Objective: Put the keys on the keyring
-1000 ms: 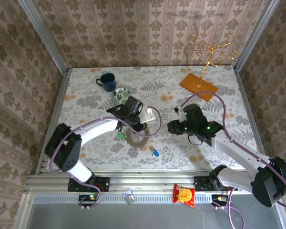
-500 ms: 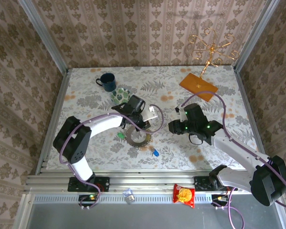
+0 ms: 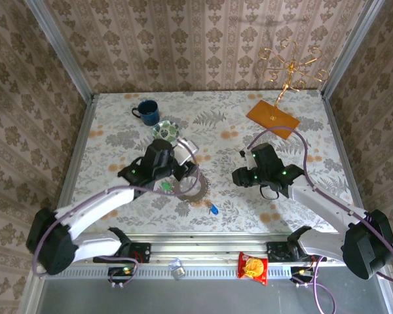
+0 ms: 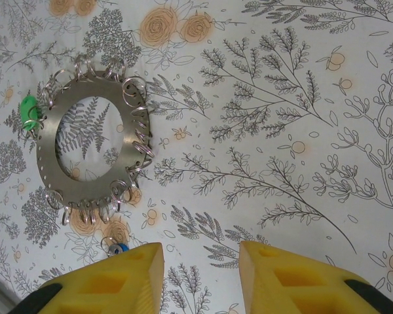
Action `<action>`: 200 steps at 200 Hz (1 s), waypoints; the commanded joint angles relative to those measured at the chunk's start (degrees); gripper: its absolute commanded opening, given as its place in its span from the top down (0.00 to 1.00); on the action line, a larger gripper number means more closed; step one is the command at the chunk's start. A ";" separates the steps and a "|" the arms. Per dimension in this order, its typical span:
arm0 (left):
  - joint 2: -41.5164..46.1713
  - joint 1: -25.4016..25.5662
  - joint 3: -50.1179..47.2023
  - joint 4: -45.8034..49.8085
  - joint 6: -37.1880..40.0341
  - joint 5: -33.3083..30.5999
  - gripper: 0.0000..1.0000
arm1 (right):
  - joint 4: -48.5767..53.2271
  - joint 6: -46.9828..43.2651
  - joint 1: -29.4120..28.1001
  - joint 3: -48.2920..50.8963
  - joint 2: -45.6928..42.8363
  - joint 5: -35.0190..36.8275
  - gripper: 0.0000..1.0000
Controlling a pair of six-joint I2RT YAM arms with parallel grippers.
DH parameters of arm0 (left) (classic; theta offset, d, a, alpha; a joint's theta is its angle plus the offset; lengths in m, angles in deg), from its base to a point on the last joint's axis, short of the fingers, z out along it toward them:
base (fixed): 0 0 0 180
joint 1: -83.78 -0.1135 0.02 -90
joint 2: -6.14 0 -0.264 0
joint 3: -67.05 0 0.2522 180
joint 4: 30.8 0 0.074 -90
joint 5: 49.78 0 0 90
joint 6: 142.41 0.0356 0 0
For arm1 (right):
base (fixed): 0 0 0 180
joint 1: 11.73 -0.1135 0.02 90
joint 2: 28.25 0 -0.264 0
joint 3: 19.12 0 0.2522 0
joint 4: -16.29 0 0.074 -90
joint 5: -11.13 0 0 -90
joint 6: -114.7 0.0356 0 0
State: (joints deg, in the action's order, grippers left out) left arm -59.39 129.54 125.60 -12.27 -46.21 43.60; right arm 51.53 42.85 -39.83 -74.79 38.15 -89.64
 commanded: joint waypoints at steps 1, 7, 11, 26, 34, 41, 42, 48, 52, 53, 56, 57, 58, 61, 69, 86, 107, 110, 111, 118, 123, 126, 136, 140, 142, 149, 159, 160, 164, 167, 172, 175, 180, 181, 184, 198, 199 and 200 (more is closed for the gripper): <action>4.22 6.36 -4.22 8.56 -18.34 -12.33 0.48 | 1.03 -0.56 0.15 -0.10 0.40 -1.09 0.63; 5.57 8.34 -5.27 10.59 -23.10 -14.64 0.49 | 0.86 -0.51 0.15 -0.10 0.40 -1.26 0.63; 6.49 9.62 -5.97 11.60 -26.40 -15.88 0.49 | 0.77 -0.49 0.15 -0.10 0.45 -1.41 0.63; 9.88 13.03 -7.86 16.66 -38.44 -21.05 0.51 | 0.59 -0.22 0.06 -0.43 0.86 -2.18 0.64; 11.47 13.79 -8.77 18.95 -44.22 -22.50 0.53 | 0.72 0.05 -0.10 -0.88 1.38 -2.73 0.64; 12.67 14.20 -9.99 19.71 -48.02 -22.45 0.54 | 0.89 0.34 -0.41 -1.29 1.90 -3.17 0.64; 12.83 14.24 -10.12 19.73 -48.51 -22.45 0.55 | 0.91 0.32 -0.44 -1.36 1.99 -3.23 0.64; 13.54 14.50 -11.06 19.97 -51.17 -22.49 0.55 | 1.15 0.48 -0.84 -1.86 2.60 -3.74 0.64; 14.03 14.65 -11.56 20.09 -52.47 -22.49 0.55 | 1.35 0.69 -1.22 -2.17 3.08 -4.02 0.64; 14.12 14.68 -11.70 20.14 -52.76 -22.51 0.55 | 1.36 0.72 -1.33 -2.28 3.19 -4.06 0.65; 14.36 14.69 -12.01 20.29 -53.50 -22.65 0.55 | 1.52 0.86 -1.65 -2.56 3.53 -4.21 0.65; 14.46 14.70 -12.10 20.37 -53.75 -22.68 0.55 | 1.58 0.89 -1.81 -2.65 3.68 -4.24 0.65; 14.51 14.70 -12.19 20.45 -53.97 -22.74 0.55 | 1.61 0.95 -1.93 -2.74 3.80 -4.29 0.65; 14.82 14.79 -12.39 20.78 -54.80 -23.14 0.55 | 1.75 1.20 -2.42 -3.00 4.18 -4.39 0.65; 15.36 14.65 -12.87 21.70 -56.45 -24.25 0.55 | 1.82 1.90 -3.76 -3.55 5.27 -4.60 0.65; 16.58 14.11 -14.17 22.53 -58.04 -26.78 0.55 | 0.54 4.59 -7.46 -4.43 7.80 -5.24 0.66; 17.53 11.69 -15.79 21.23 -58.66 -26.49 0.55 | -1.93 9.62 -12.02 -5.66 11.57 -5.23 0.67; 17.59 11.20 -15.93 21.06 -58.60 -26.33 0.55 | -2.29 10.41 -12.36 -5.79 12.17 -5.28 0.67; 17.57 11.02 -16.00 20.98 -58.59 -26.23 0.55 | -2.39 10.72 -12.48 -5.85 12.35 -5.25 0.68; 17.58 10.13 -16.40 20.32 -58.26 -25.57 0.54 | -3.18 12.97 -13.07 -6.06 12.88 -4.82 0.70; 17.47 9.67 -16.64 19.83 -57.95 -25.15 0.54 | -3.76 14.63 -13.14 -6.12 15.04 -4.55 0.71; 17.46 9.28 -16.79 19.37 -57.82 -24.91 0.54 | -4.13 15.42 -13.18 -6.16 15.52 -4.46 0.72; 17.01 8.36 -17.13 18.07 -56.91 -24.17 0.54 | -5.33 17.09 -13.30 -6.46 17.45 -4.66 0.73; 16.90 8.02 -17.19 17.58 -56.56 -23.98 0.54 | -5.62 17.29 -13.48 -6.78 18.23 -4.62 0.73; 16.77 7.85 -17.22 17.34 -56.40 -23.89 0.54 | -5.71 17.34 -13.63 -6.96 18.59 -4.62 0.73; 16.49 7.50 -17.21 16.77 -55.77 -23.70 0.54 | -5.99 17.12 -14.02 -7.57 19.90 -4.64 0.73; 15.98 7.12 -17.20 16.20 -54.96 -23.76 0.53 | -5.54 16.32 -14.67 -9.05 21.92 -4.16 0.73; 15.89 7.05 -17.15 16.13 -54.88 -23.77 0.53 | -5.42 16.18 -14.73 -9.23 22.15 -4.08 0.73; 15.81 6.91 -17.10 15.92 -54.55 -23.64 0.53 | -4.80 15.72 -15.06 -9.91 22.88 -3.74 0.73; 15.60 6.79 -17.09 15.84 -54.37 -23.61 0.53 | -4.32 15.35 -15.17 -10.38 23.51 -3.43 0.73; 15.42 6.60 -17.03 15.57 -54.02 -23.56 0.53 | -3.62 14.69 -15.46 -11.19 24.48 -2.95 0.73; 15.32 6.50 -17.02 15.53 -53.82 -23.51 0.53 | -3.22 14.32 -15.56 -11.58 25.01 -2.76 0.73; 15.09 6.38 -17.02 15.21 -53.52 -23.41 0.53 | -2.63 13.72 -15.79 -12.22 25.83 -2.33 0.73; 15.09 6.37 -17.02 15.19 -53.50 -23.41 0.53 | -2.56 13.61 -15.82 -12.35 25.91 -2.29 0.73; 14.97 6.28 -17.01 15.05 -53.36 -23.31 0.53 | -2.10 13.32 -15.97 -12.72 26.43 -2.05 0.73; 14.57 6.19 -16.94 14.58 -52.84 -23.15 0.53 | -0.82 11.92 -16.36 -14.06 28.00 -0.58 0.74; 14.48 6.14 -16.93 14.53 -52.81 -23.11 0.53 | -0.73 11.82 -16.41 -14.11 28.09 -0.45 0.74; 14.48 6.12 -16.93 14.50 -52.79 -23.13 0.53 | -0.64 11.73 -16.44 -14.14 28.18 -0.33 0.74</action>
State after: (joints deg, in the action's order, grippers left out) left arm -44.38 136.16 108.84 4.30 -101.07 20.06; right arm 47.92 56.32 -55.39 -85.91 64.24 -93.11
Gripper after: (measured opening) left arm 0.468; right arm 0.263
